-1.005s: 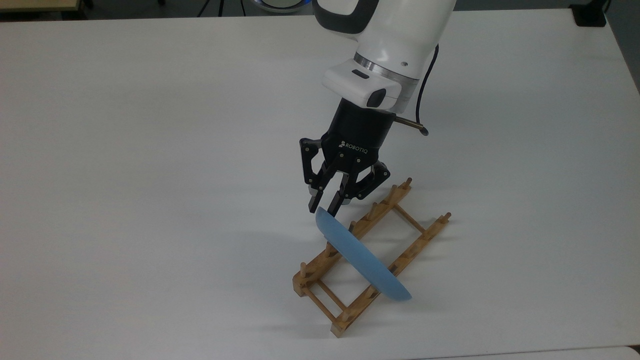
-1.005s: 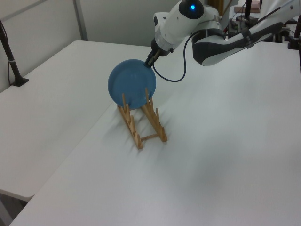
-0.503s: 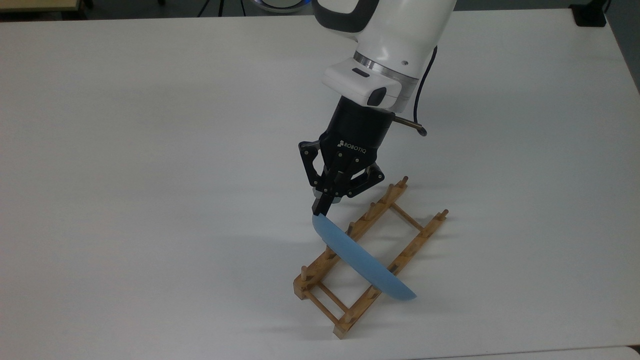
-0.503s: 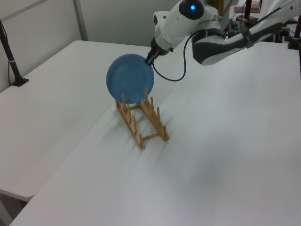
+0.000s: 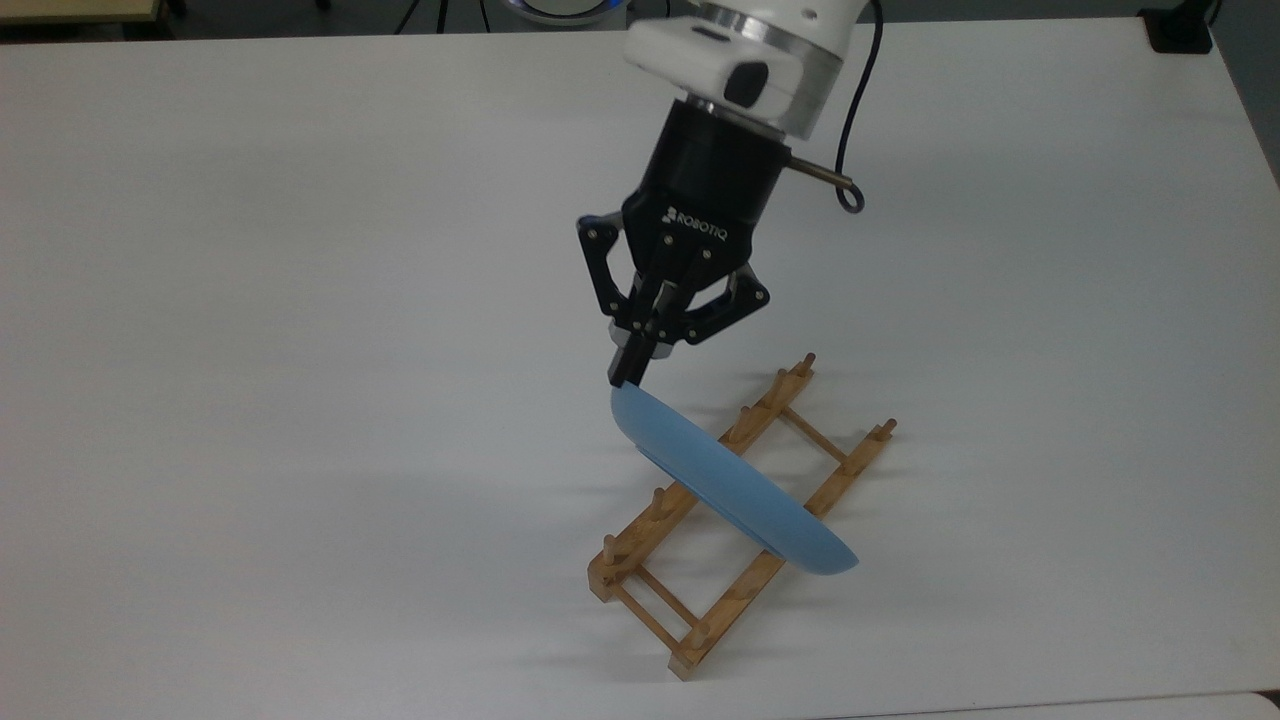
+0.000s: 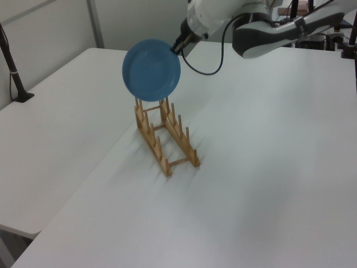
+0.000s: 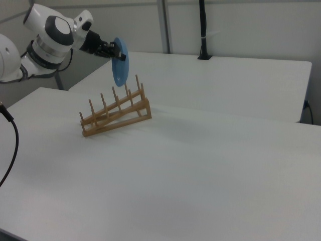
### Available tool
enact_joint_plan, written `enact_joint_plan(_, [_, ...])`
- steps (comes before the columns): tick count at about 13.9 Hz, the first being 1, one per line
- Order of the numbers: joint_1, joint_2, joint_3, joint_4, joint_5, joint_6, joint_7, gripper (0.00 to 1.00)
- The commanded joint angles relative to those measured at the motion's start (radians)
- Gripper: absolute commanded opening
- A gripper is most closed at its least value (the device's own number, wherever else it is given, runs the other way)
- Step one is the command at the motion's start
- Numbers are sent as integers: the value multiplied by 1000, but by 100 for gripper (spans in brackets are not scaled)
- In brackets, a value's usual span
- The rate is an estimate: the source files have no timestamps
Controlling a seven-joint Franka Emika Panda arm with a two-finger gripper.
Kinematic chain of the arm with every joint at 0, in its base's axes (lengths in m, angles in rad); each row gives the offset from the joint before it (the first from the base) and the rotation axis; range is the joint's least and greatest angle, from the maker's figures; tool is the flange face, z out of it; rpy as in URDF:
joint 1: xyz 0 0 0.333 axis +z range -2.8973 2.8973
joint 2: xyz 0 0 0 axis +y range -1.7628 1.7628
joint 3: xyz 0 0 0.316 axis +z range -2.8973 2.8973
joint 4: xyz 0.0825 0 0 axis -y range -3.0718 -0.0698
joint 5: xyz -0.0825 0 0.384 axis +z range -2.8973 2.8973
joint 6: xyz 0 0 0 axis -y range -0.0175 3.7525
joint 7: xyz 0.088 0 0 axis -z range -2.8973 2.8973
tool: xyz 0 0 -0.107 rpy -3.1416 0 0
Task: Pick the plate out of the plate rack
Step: 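Lift the blue plate up out of the wooden rack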
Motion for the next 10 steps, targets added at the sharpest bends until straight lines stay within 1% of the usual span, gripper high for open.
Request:
enact_joint_plan(1, [-33,-55,-9,-29,64,1,1,0])
enact_joint_plan(2, [-53,-59,-6,-46,129,1,-3,0])
enact_joint_plan(3, [-59,-68,-6,-61,180,1,-18,0])
enact_joint_plan(6, [-90,-91,-6,-89,369,-10,-96,0])
enact_joint_plan(7, [-102,-99,-6,-98,438,-30,-144,0])
enact_joint_plan(10, [-143,-150,-6,-143,678,-91,-332,0])
